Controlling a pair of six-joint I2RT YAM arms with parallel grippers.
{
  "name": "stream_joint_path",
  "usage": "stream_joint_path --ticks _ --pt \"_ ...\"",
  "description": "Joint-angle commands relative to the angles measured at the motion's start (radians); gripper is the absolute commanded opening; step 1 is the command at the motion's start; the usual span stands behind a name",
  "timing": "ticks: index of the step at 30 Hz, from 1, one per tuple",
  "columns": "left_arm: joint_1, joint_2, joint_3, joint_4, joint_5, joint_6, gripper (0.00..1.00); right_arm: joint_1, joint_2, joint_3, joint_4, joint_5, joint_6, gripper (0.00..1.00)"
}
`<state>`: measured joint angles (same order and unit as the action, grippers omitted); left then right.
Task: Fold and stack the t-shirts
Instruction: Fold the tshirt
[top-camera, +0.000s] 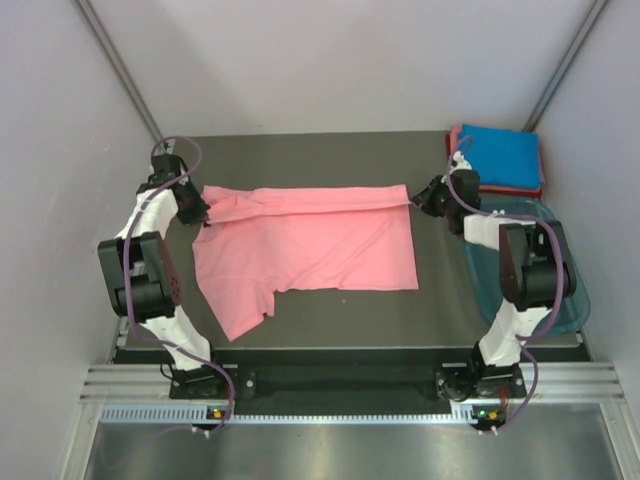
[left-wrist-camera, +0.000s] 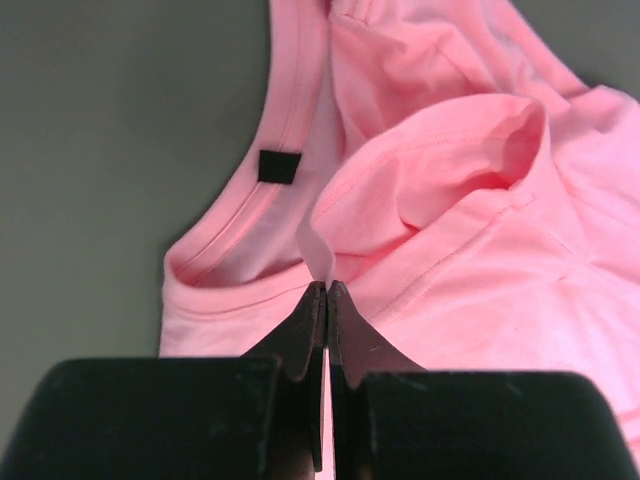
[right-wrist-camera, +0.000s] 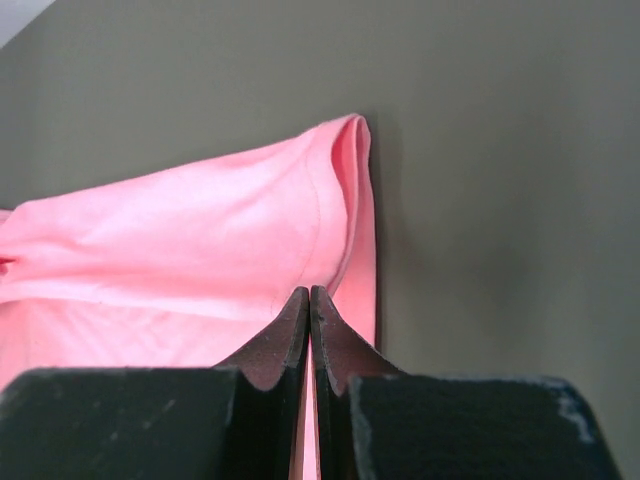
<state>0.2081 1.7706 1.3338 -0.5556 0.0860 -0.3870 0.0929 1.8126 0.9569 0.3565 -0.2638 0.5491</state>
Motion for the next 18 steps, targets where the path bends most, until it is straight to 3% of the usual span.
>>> stream_joint_path --ticks 1,10,15,17,18 --pt "0.007 -0.065 -0.010 -0.052 -0.069 -0.009 0.00 -0.009 -0.084 -0.023 0.053 -0.005 -0.023 0.00" --pt "0.007 -0.089 -0.119 -0.047 -0.025 -0.032 0.00 -0.002 -0.072 -0.096 0.067 0.011 -0.026 0.00" --pt "0.008 -0.086 -0.148 -0.084 -0.071 -0.039 0.00 -0.001 -0.045 -0.099 0.050 0.006 -0.029 0.00" --pt "0.008 -0.085 -0.148 -0.098 -0.075 -0.042 0.04 -0.002 -0.045 -0.099 0.042 0.005 -0.026 0.00" --pt "0.008 -0.088 -0.148 -0.108 -0.075 -0.046 0.12 -0.002 -0.048 -0.101 0.041 0.003 -0.028 0.01"
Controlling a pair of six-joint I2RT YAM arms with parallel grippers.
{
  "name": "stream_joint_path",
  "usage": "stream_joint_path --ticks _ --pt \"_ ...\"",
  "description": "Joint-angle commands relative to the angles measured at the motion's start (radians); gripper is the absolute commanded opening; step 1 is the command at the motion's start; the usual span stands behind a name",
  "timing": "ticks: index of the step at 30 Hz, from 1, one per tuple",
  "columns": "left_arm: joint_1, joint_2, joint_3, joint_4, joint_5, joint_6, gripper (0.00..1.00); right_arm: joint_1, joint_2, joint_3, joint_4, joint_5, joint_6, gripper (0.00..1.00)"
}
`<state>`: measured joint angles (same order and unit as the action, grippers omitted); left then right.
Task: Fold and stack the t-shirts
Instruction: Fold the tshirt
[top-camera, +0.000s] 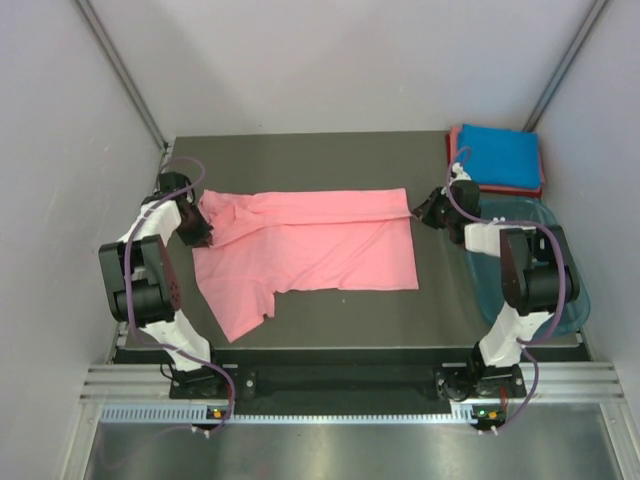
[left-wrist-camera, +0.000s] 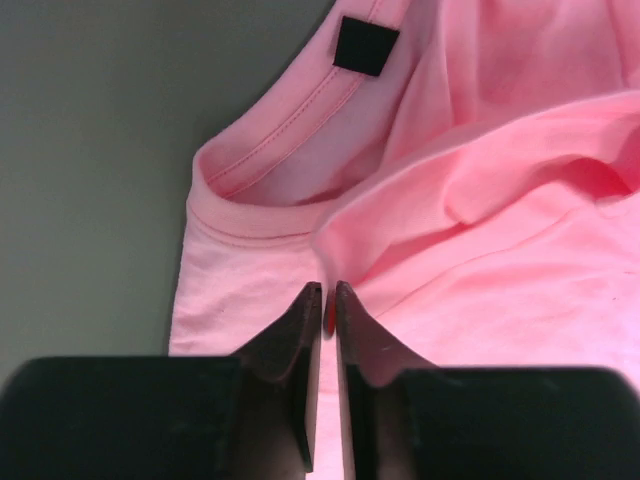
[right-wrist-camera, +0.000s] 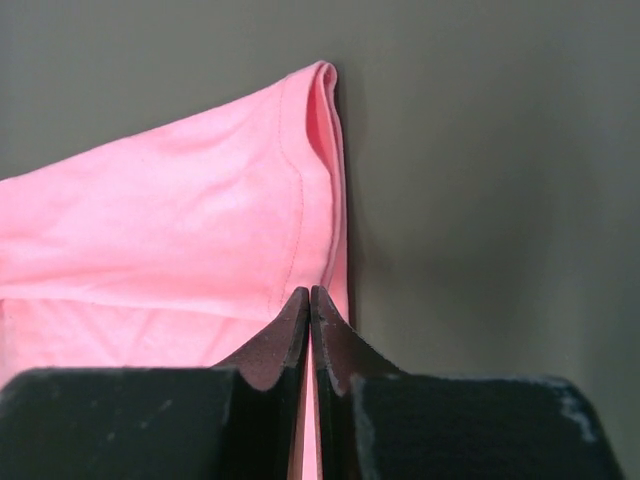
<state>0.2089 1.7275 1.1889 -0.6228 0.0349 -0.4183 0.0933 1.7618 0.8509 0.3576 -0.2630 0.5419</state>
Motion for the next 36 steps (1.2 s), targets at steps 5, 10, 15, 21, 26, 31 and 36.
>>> stream_joint_path --ticks 5,10,15,21,26,31,36 --pt "0.009 -0.065 0.063 -0.116 -0.076 -0.033 0.28 -0.003 -0.065 0.005 -0.025 -0.013 -0.019 0.23" --pt "0.006 -0.118 0.106 -0.048 0.039 -0.016 0.34 0.011 -0.133 0.043 -0.103 -0.010 -0.016 0.26" --pt "0.007 -0.045 0.168 0.015 0.158 -0.036 0.41 0.051 -0.050 0.137 -0.135 -0.079 0.001 0.26" --pt "0.007 0.081 0.242 0.043 0.210 -0.008 0.42 0.149 0.042 0.233 -0.134 -0.108 0.000 0.25" --pt "0.004 0.132 0.268 0.089 0.287 0.041 0.46 0.232 0.088 0.310 -0.164 -0.088 0.003 0.27" --pt "-0.006 0.170 0.299 0.046 0.237 0.062 0.46 0.362 0.177 0.483 -0.238 -0.036 -0.006 0.29" --pt "-0.025 0.164 0.275 0.067 0.287 0.088 0.46 0.437 0.229 0.571 -0.250 -0.021 0.015 0.31"
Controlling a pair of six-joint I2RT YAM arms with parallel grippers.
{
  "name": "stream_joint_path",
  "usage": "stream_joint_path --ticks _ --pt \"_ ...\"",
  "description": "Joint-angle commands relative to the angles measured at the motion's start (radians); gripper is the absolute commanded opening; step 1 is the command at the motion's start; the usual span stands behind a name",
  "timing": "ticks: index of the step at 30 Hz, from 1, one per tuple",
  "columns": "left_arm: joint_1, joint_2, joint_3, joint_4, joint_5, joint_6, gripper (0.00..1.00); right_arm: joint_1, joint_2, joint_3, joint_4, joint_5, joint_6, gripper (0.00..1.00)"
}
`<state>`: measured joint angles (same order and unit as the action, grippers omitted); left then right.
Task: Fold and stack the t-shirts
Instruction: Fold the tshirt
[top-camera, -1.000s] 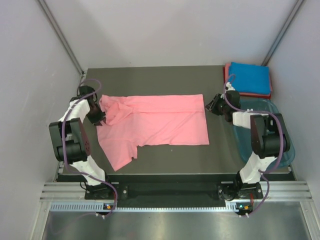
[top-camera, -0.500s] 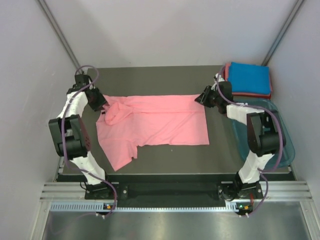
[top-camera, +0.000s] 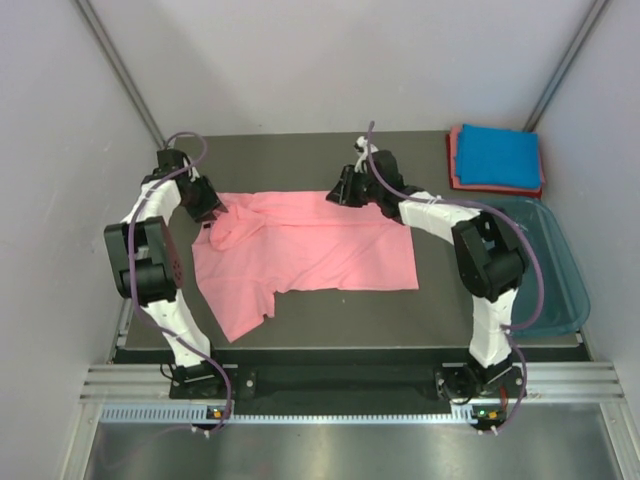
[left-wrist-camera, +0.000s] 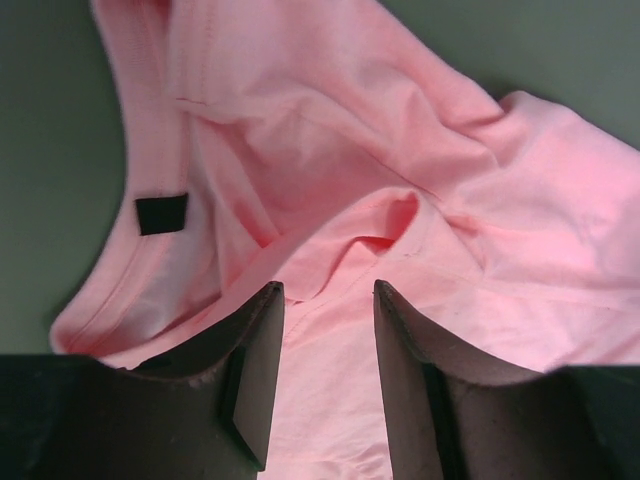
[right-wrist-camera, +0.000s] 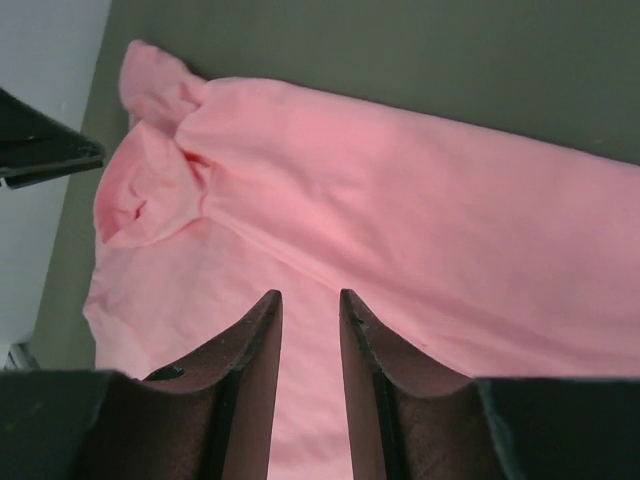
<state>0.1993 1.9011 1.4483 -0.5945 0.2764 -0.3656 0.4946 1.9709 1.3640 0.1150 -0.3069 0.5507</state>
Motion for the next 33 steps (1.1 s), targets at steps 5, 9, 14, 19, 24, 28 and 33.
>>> stream_joint_path --ticks 5,9,14,19,24,28,33 --pt "-0.055 -0.024 -0.005 0.140 0.118 0.047 0.48 0.045 -0.003 0.031 0.014 0.022 0.020 0.31" --pt "-0.073 0.004 0.004 0.163 0.104 0.030 0.48 0.048 -0.059 -0.034 0.023 0.032 0.005 0.31" --pt "-0.077 0.026 0.006 0.167 0.061 0.016 0.48 0.039 -0.125 -0.077 0.012 0.051 -0.021 0.31" --pt "-0.101 0.036 0.004 0.168 0.017 0.013 0.48 0.025 -0.171 -0.126 0.021 0.058 -0.021 0.31" --pt "-0.132 0.059 0.001 0.185 0.017 -0.002 0.48 0.010 -0.190 -0.155 0.035 0.060 -0.014 0.31" --pt "-0.147 0.062 -0.006 0.188 -0.029 -0.007 0.47 0.004 -0.204 -0.167 0.035 0.057 -0.009 0.31" --pt "-0.152 0.049 -0.014 0.174 -0.077 -0.004 0.46 -0.005 -0.219 -0.180 0.037 0.060 -0.009 0.31"
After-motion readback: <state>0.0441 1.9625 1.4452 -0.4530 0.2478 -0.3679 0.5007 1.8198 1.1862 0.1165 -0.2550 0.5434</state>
